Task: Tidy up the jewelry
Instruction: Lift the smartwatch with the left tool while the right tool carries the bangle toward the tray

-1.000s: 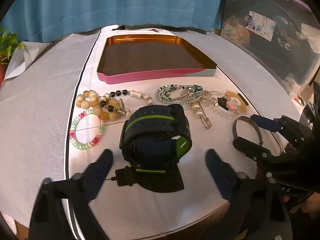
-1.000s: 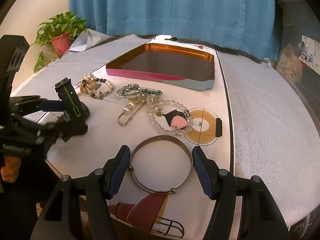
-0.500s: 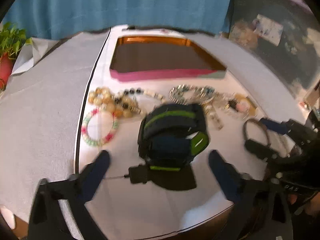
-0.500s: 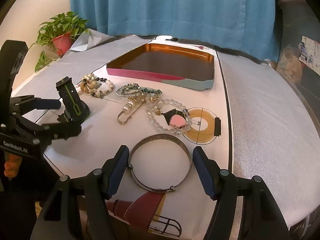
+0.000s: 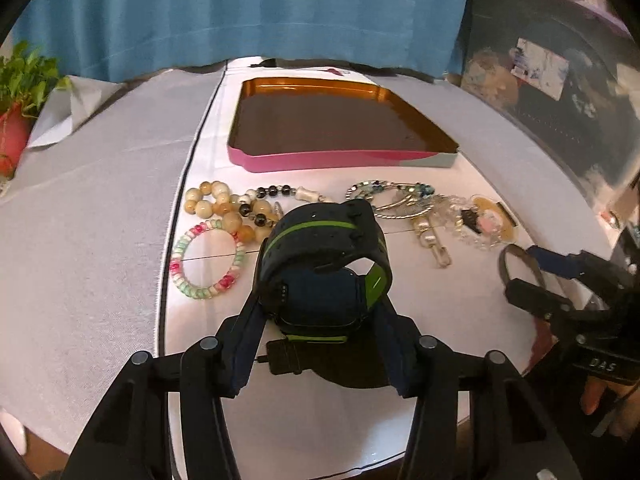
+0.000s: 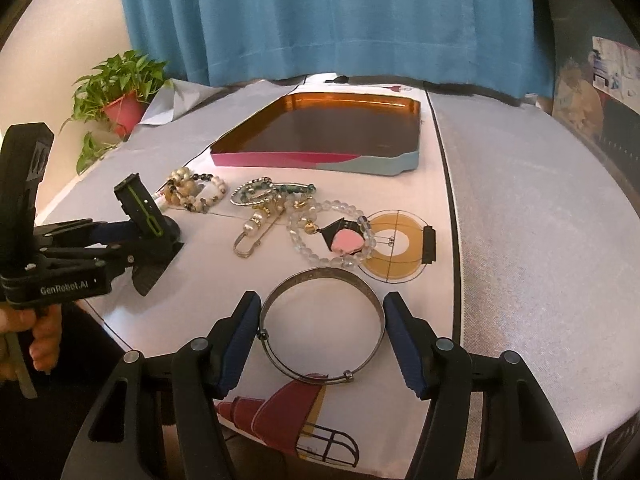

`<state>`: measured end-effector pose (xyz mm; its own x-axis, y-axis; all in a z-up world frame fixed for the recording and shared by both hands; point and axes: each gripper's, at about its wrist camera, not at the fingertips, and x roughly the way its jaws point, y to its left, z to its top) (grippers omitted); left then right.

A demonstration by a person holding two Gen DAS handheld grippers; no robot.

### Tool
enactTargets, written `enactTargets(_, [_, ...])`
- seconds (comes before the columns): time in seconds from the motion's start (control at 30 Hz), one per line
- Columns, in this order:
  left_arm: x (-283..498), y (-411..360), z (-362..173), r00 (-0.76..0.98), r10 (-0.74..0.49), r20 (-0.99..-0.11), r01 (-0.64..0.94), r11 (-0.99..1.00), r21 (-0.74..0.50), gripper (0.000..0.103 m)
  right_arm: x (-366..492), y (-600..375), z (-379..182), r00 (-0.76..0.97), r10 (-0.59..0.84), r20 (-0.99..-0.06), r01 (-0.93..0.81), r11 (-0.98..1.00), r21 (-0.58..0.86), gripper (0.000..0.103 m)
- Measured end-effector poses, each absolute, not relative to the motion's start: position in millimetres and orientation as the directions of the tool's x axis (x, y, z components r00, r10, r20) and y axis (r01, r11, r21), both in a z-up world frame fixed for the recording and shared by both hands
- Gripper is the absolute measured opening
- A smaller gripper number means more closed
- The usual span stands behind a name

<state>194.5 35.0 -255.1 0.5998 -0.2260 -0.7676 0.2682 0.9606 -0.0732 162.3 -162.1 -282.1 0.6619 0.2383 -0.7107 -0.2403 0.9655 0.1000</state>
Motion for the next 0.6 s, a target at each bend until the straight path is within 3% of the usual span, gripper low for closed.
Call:
enactTargets(0.27, [184, 21, -247, 0.579, -0.187, -0.794, 0.235, 0.970, -0.058, 0.049, 147, -149, -259, 0.699, 0.220, -0.681, -0.239, 0.969, 0.067, 0.064])
enactTargets(0.6, [148, 20, -174, 0.657, -0.241, -0.714, 0.247, 0.964, -0.099, 0.049, 100, -142, -177, 0.784, 0.198, -0.589, -0.224, 0.974, 0.029, 0.064])
